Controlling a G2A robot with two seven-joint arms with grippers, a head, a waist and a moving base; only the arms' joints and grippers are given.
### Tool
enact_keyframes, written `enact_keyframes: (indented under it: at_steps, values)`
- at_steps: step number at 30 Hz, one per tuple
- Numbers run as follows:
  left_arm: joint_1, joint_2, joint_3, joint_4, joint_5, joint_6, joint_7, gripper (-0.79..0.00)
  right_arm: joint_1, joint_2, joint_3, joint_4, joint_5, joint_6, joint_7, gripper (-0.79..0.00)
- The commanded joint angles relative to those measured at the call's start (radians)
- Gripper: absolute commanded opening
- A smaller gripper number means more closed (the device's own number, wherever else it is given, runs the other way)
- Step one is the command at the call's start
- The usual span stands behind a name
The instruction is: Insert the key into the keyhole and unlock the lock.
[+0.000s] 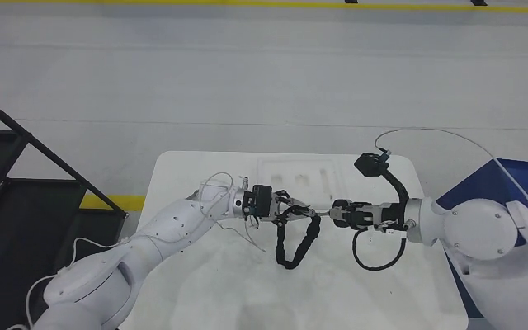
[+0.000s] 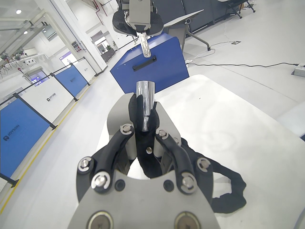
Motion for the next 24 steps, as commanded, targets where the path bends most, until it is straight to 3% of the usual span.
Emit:
enact_keyframes:
  at_steps: [1, 11, 24]
  values:
    - [-0.004, -0.011, 0.004, 0.016, 0.001, -0.007, 0.010, -0.785, -0.003, 0.001, -0.008, -0.012, -0.030, 0.003, -0.012, -0.785]
    - [-0.009, -0.052, -0.001, 0.079, -0.011, -0.018, 0.014, -0.785, -0.005, 0.002, -0.046, -0.017, -0.084, 0.033, -0.048, -0.785]
    - [-0.001, -0.071, -0.019, 0.095, 0.018, -0.010, 0.026, -0.785, -0.013, 0.001, -0.044, 0.010, -0.065, 0.051, -0.094, -0.785]
